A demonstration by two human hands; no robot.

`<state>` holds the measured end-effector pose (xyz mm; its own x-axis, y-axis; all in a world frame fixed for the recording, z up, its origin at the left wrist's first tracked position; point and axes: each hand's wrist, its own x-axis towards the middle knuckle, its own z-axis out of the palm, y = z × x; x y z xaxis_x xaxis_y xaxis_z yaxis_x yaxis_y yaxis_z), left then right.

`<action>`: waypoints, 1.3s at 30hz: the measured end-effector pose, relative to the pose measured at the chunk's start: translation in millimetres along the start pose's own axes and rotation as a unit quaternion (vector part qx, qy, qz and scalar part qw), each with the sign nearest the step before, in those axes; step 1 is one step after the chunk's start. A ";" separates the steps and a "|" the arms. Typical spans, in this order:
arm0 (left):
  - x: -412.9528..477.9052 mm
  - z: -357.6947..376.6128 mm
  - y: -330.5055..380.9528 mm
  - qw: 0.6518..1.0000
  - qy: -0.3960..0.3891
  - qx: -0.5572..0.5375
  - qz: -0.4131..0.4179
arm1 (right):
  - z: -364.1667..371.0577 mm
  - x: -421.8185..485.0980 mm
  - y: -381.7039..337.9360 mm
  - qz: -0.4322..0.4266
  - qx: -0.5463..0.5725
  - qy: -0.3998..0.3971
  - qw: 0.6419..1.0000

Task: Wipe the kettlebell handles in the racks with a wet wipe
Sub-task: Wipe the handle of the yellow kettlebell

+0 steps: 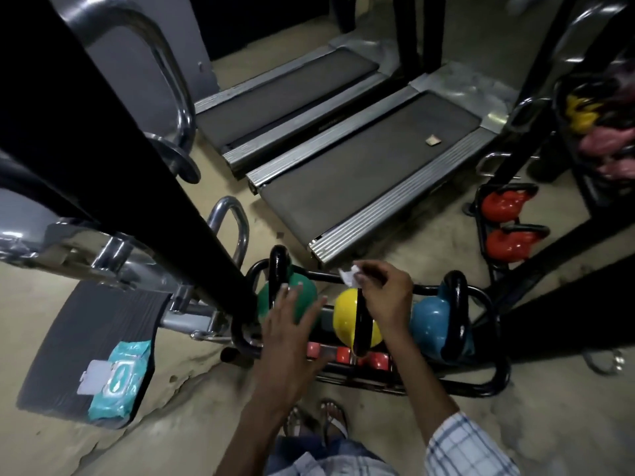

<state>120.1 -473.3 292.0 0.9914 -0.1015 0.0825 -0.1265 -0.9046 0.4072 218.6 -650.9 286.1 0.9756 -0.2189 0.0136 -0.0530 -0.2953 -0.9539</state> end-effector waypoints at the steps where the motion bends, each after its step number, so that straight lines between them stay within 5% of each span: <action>1: 0.5 10.2 9.6 0.999 -0.018 -0.001 0.028 | -6.5 7.2 1.2 0.000 -0.019 0.002 1.000; 4: 4.6 37.6 24.0 0.995 -0.060 0.025 0.077 | -10.4 11.8 1.9 -0.016 -0.054 -0.002 0.998; 10: 2.4 53.7 25.6 0.997 -0.049 -0.010 0.061 | -13.7 -34.4 5.9 -0.116 -0.213 0.002 0.970; 14: 6.2 54.9 28.9 0.998 -0.046 -0.011 0.048 | -21.0 -39.0 6.1 -0.168 -0.224 -0.034 0.959; 16: 5.1 52.4 32.7 0.998 -0.043 -0.014 0.038 | -20.0 -10.3 2.4 -0.149 -0.189 -0.040 0.970; 19: 4.5 50.2 38.7 0.999 -0.025 -0.009 0.022 | -11.1 58.4 16.0 0.003 -0.110 -0.072 0.991; 23: -3.2 52.1 47.5 1.000 -0.016 -0.008 -0.003 | -6.1 101.9 52.1 0.142 -0.020 -0.145 0.979; 30: -7.3 56.2 53.1 0.999 -0.013 0.001 -0.030 | -30.4 32.7 27.9 -0.045 -0.024 -0.116 0.992; 35: -8.6 56.7 63.9 0.999 0.010 0.005 -0.044 | -12.9 99.0 56.8 0.079 -0.010 -0.172 0.982; 39: -8.6 56.8 61.0 0.999 0.013 -0.002 -0.045 | -28.0 69.4 48.0 0.015 -0.032 -0.151 0.988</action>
<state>105.7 -551.2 264.5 0.9975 -0.0096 0.0698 -0.0380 -0.9074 0.4185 277.7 -706.3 249.7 0.9919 0.0569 -0.1140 -0.0867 -0.3540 -0.9312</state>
